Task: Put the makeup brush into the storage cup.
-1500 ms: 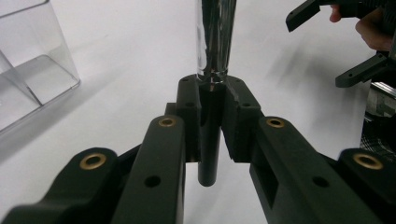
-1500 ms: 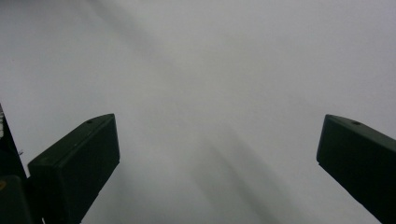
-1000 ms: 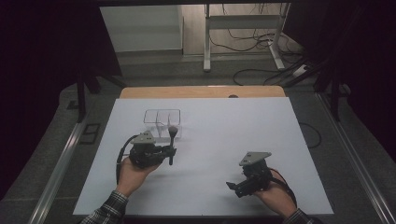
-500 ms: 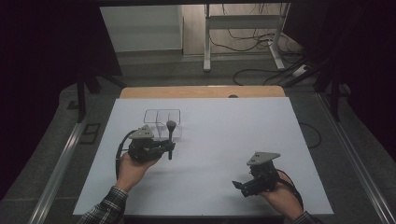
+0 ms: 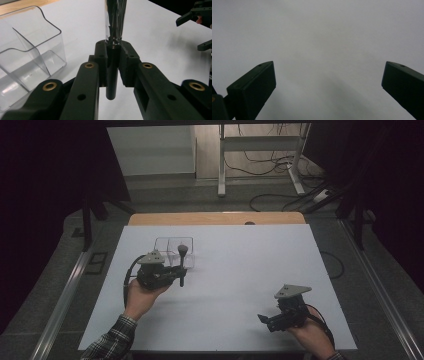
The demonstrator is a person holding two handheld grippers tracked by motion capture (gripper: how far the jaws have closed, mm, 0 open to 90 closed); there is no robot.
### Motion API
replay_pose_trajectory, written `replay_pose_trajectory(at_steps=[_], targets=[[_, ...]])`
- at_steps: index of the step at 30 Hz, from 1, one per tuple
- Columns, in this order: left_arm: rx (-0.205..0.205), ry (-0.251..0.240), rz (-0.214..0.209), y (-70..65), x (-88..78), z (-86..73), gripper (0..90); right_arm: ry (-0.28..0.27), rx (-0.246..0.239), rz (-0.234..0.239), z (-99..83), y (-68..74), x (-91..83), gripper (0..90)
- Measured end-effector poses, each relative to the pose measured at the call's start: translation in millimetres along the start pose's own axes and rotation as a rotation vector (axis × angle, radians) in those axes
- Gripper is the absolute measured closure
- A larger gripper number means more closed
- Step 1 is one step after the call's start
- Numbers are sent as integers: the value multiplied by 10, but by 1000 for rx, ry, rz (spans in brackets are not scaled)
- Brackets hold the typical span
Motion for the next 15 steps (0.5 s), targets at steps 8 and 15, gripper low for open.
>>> replay_pose_trajectory(at_steps=[8,15], targets=[[10,-5,10,39,-3,59,781,-8,32,-26,-71,-62,-77,0],[10,-14,19,86,-24,107,781,-17,53,-39,-124,-107,-142,0]])
Point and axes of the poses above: each handheld gripper's, and its own axes: x roughly forward along the jaws, z roughly out of its top, y roughly to its left, the point moved 4 cm from there along x, roughly forward along the jaws, and after that the axes turned 5 degrees about -y, right-handed, at the moved point
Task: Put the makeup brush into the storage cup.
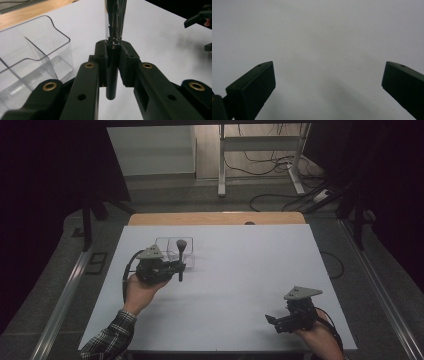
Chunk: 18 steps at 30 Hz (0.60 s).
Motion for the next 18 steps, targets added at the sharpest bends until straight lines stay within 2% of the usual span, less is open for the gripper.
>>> replay_pose_trajectory(at_steps=[18], targets=[[0,-22,16,87,-15,192,781,-29,37,-42,-91,-74,-141,0]])
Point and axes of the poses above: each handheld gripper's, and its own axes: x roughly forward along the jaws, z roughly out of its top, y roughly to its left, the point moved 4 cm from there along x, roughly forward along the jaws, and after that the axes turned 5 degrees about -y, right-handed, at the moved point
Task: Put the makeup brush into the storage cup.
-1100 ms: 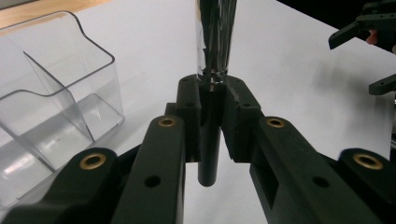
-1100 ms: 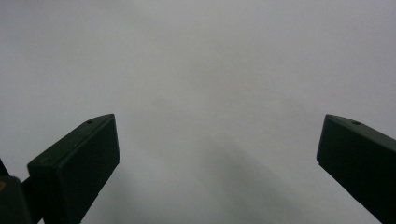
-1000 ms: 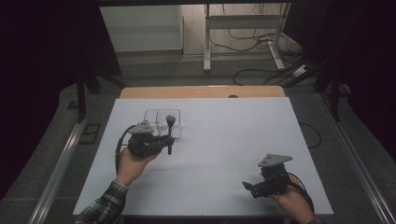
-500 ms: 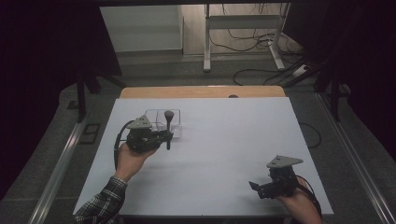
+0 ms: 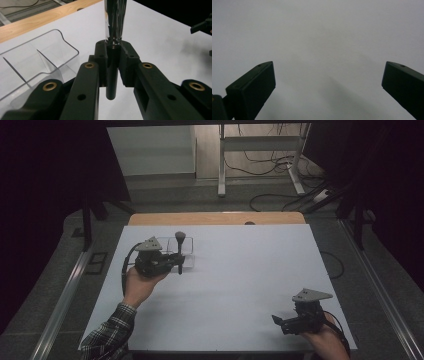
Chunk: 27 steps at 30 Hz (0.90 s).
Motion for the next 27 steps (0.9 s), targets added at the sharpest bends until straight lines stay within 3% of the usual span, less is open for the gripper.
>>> replay_pose_trajectory(at_steps=[16,27], targets=[[-9,-19,36,171,-8,175,781,-51,50,-15,-14,-83,-90,0],[-17,-22,66,290,63,278,781,-52,61,-22,-29,-126,-108,0]])
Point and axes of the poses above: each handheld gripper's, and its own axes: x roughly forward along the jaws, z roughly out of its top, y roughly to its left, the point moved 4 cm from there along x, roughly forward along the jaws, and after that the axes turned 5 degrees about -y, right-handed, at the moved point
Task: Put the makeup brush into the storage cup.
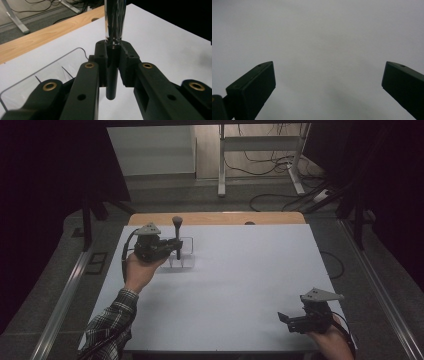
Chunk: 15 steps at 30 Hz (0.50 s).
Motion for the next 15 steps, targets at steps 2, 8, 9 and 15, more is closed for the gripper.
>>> replay_pose_trajectory(at_steps=[2,8,9,15], targets=[[3,0,4,14,14,18,781,-1,1,0,-1,-9,-4,0],[3,-5,16,57,72,49,781,3,5,-5,-15,-44,-16,0],[-1,-9,17,68,82,52,781,5,7,-8,-18,-52,-18,0],[-14,-15,28,126,136,65,781,11,11,-7,-27,-63,-16,0]])
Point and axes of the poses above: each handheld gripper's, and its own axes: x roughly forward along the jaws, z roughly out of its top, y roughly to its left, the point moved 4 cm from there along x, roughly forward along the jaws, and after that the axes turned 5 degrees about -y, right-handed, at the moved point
